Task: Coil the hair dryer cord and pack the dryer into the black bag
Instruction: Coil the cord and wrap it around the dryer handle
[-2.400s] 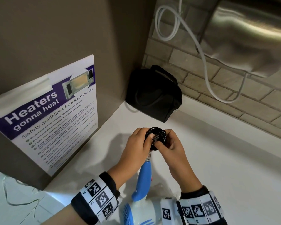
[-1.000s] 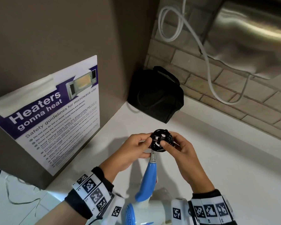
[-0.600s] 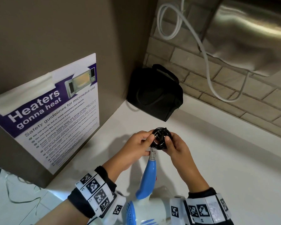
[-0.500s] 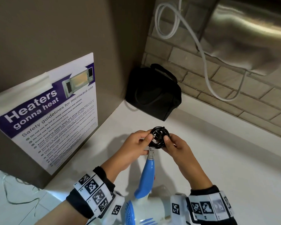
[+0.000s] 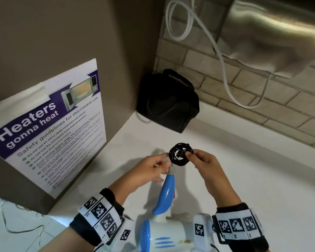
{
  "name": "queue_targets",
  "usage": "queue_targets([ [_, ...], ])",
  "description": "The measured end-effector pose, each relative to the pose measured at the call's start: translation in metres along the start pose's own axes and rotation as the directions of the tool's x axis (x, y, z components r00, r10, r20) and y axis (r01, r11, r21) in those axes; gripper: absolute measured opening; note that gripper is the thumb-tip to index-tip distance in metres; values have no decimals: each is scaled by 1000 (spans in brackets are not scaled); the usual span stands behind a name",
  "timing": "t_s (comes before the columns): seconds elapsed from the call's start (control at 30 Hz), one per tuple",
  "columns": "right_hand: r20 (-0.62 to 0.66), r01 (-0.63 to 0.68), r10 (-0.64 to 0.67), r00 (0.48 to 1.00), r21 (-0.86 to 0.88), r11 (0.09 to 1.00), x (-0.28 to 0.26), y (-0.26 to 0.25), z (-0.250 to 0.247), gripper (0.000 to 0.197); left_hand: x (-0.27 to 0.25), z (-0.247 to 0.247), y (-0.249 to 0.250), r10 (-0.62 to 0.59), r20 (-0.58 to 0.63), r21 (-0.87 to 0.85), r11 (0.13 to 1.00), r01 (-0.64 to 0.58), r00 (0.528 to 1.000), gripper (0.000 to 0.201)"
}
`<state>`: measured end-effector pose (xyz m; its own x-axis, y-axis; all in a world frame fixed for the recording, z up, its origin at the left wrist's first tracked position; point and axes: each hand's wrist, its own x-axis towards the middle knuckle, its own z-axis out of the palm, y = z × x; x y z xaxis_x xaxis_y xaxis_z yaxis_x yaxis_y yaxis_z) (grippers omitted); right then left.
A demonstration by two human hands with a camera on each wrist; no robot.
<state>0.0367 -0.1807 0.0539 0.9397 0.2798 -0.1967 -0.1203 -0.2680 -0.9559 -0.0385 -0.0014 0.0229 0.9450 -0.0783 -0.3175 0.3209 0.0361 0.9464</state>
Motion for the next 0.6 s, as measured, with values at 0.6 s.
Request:
queue_targets([
  [0.6,-203,-295,353,913,267,917,25,66,-46,24,27,26,-32,-323,168,254,927,276,931,57],
])
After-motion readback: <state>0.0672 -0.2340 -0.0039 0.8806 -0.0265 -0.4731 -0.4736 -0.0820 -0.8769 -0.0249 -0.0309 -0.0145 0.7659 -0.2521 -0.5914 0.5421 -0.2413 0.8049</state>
